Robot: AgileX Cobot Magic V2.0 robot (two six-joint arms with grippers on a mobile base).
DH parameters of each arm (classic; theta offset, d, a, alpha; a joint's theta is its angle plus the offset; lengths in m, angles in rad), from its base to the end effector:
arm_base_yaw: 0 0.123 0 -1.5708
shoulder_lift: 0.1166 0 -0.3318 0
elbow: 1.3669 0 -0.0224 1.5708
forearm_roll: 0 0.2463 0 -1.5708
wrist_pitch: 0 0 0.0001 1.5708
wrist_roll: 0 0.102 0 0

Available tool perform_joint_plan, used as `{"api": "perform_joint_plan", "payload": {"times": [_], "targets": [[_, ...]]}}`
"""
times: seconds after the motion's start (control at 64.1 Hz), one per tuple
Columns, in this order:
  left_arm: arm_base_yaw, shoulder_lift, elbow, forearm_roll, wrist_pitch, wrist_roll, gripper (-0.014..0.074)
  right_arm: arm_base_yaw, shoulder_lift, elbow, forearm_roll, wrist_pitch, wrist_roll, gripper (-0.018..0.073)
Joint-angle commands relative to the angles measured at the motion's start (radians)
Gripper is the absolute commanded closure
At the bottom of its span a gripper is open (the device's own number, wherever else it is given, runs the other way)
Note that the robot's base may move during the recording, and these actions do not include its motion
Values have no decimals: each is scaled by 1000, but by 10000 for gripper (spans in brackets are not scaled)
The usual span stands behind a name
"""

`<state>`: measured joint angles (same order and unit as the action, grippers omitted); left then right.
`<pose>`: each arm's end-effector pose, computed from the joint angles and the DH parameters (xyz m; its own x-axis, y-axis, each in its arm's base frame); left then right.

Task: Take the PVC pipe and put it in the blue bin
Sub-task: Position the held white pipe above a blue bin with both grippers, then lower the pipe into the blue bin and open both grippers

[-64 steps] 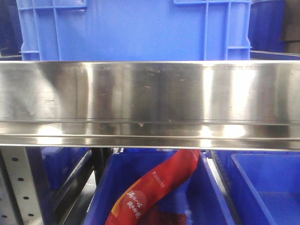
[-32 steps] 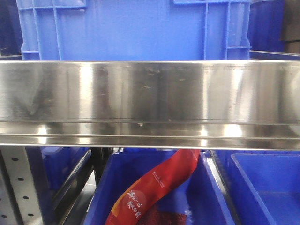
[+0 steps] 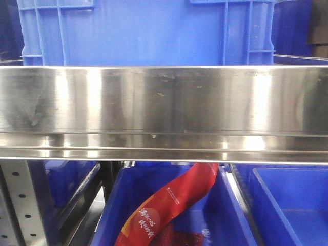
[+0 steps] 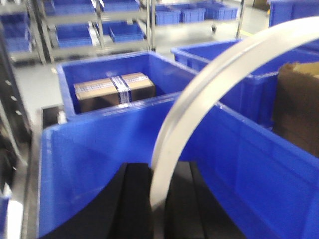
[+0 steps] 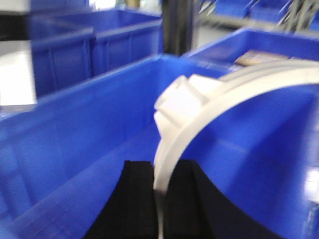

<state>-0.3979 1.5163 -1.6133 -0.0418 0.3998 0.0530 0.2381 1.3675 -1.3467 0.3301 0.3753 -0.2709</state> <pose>0.3296 -0.1403 0.4994 -0.1910 0.0960 -0.9769 0.4049 0.9143 0.0107 0.3009 0.0855 0.4632 -0.2909 -0.0321 -0.9562 -0.3341 0.9399 0.0701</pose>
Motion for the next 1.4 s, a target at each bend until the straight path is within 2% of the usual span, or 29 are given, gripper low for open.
{"api": "perform_joint_plan", "payload": {"times": [0.0, 0.078, 0.14, 0.25, 0.359, 0.452, 0.53, 0.593, 0.639, 0.749, 0.827, 1.045, 1.17, 1.248, 1.388], "targets": [[-7, 32, -25, -17, -4, 0, 707, 16, 57, -46, -2, 27, -9, 727], [-7, 43, -25, -17, 10, 0, 692, 24, 83, -70, -2, 68, -9, 697], [-7, 46, -25, -17, 17, 0, 624, 24, 96, -78, -2, 77, -9, 635], [-7, 46, -25, -17, 31, 0, 419, 24, 96, -78, -2, 62, -9, 431], [-7, 46, -25, -17, 31, 0, 242, 24, 96, -78, -2, 42, -9, 286], [-7, 46, -25, -17, 31, 0, 167, 24, 96, -78, -5, 24, -9, 245], [-7, 46, -25, -17, 31, 0, 162, 24, 96, -78, -7, 11, -9, 261], [-7, 46, -25, -17, 31, 0, 172, 24, 94, -83, -7, 7, -9, 305], [-7, 36, -25, -17, 33, 0, 214, 24, 85, -88, -7, 13, -9, 372], [-7, 5, -25, -17, 49, 0, 476, 24, 58, -92, -7, 8, -9, 586], [-7, -8, -25, -17, 60, 0, 707, 24, 50, -92, -7, -3, -9, 726], [5, -34, -25, -15, 81, -10, 708, 8, 33, -92, -5, 25, -9, 727], [5, -126, 14, -12, 75, -10, 708, -9, -43, -69, 3, 17, -7, 727], [5, -214, 111, -12, -4, -10, 708, -9, -116, -2, 3, -50, -7, 727], [7, -400, 381, -16, -125, -10, 708, -9, -251, 181, 3, -166, -7, 727]]}}
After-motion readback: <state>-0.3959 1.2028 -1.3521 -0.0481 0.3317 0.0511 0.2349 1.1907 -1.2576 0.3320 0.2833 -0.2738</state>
